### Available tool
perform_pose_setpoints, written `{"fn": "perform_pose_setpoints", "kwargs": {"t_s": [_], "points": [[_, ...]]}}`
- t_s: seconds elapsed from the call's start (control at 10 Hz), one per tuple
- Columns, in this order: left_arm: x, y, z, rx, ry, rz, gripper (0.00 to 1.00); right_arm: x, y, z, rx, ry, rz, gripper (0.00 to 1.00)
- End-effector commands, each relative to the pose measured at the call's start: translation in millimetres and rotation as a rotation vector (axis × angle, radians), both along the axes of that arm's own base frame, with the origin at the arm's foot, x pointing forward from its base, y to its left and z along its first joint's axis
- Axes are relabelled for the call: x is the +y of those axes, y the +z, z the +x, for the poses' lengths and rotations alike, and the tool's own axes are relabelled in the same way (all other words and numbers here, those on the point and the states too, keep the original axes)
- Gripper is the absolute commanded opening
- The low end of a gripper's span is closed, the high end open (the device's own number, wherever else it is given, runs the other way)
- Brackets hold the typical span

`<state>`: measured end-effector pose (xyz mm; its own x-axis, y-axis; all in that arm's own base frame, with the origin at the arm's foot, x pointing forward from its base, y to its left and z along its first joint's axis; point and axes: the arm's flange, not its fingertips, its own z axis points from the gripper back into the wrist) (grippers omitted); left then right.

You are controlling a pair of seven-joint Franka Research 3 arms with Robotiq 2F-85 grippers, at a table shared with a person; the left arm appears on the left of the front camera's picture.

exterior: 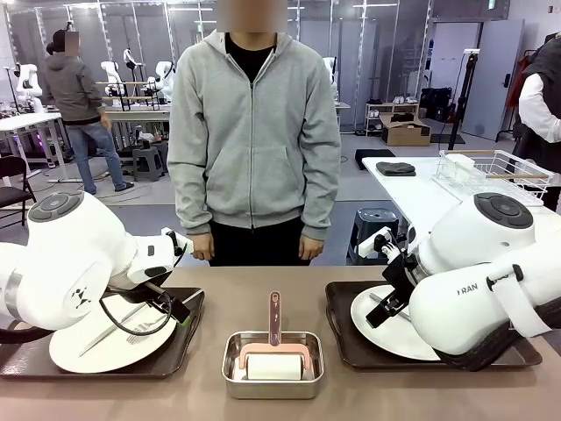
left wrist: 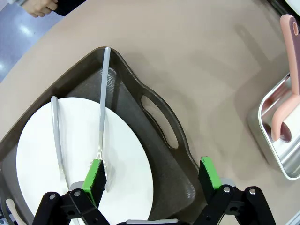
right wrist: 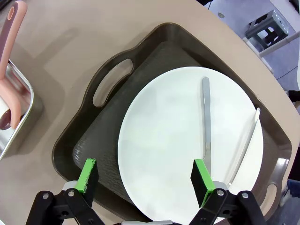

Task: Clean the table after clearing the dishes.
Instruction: When the left (or right) Handle tray is removed, use the left hand (or right hand) to clean the left (or right) side of the table with the Lint Roller.

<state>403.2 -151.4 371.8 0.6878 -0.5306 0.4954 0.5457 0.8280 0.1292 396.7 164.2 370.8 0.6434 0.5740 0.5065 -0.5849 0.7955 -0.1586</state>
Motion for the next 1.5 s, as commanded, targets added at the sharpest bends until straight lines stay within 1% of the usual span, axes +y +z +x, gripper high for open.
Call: {"fn": "perform_pose_setpoints", "kwargs": {"t_s": [0.0, 0.1, 0.2, 0.3, 0.4, 0.5, 0.6, 0.8, 0.9, 1.0, 1.1, 1.2, 1.3, 1.4], "points": [[0, 0, 0, 0.0, 0.001, 0.0, 1.0, 0, 0, 0, 0.0, 0.0, 0.001, 1.0], [0, 0, 0, 0.0, 0.0, 0.0, 1.0, 0, 0, 0, 0.0, 0.0, 0.0, 1.0], [6, 21, 9, 0.026, 0.004, -0.041, 1.0, -8, 20, 8, 0.028, 0.0, 0.038, 1.0], [16, 42, 17, 0.057, -0.017, -0.046, 1.0, -20, 42, 17, 0.125, -0.008, 0.102, 1.0], [25, 61, 24, 0.108, -0.042, -0.099, 1.0, -31, 62, 24, 0.228, 0.029, 0.186, 1.0], [38, 78, 31, 0.176, -0.083, -0.184, 1.0, -41, 76, 32, 0.268, 0.026, 0.225, 1.0], [52, 90, 39, 0.23, -0.13, -0.272, 1.0, -51, 86, 41, 0.345, 0.056, 0.3, 1.0], [99, 113, 47, 0.348, -0.262, -0.561, 1.0, -89, 107, 59, 0.517, 0.082, 0.595, 1.0], [126, 116, 50, 0.37, -0.31, -0.702, 1.0, -111, 112, 63, 0.585, 0.103, 0.716, 1.0], [154, 115, 52, 0.363, -0.326, -0.81, 1.0, -132, 117, 65, 0.604, 0.105, 0.818, 1.0], [188, 111, 49, 0.337, -0.325, -0.943, 1.0, -158, 120, 65, 0.599, 0.081, 0.933, 1.0], [220, 106, 45, 0.319, -0.296, -1.044, 1.0, -183, 121, 63, 0.588, 0.028, 1.035, 1.0], [253, 102, 38, 0.292, -0.266, -1.099, 1.0, -214, 119, 63, 0.591, -0.059, 1.114, 1.0], [289, 96, 30, 0.276, -0.197, -1.169, 1.0, -247, 114, 58, 0.592, -0.136, 1.167, 1.0]]}}
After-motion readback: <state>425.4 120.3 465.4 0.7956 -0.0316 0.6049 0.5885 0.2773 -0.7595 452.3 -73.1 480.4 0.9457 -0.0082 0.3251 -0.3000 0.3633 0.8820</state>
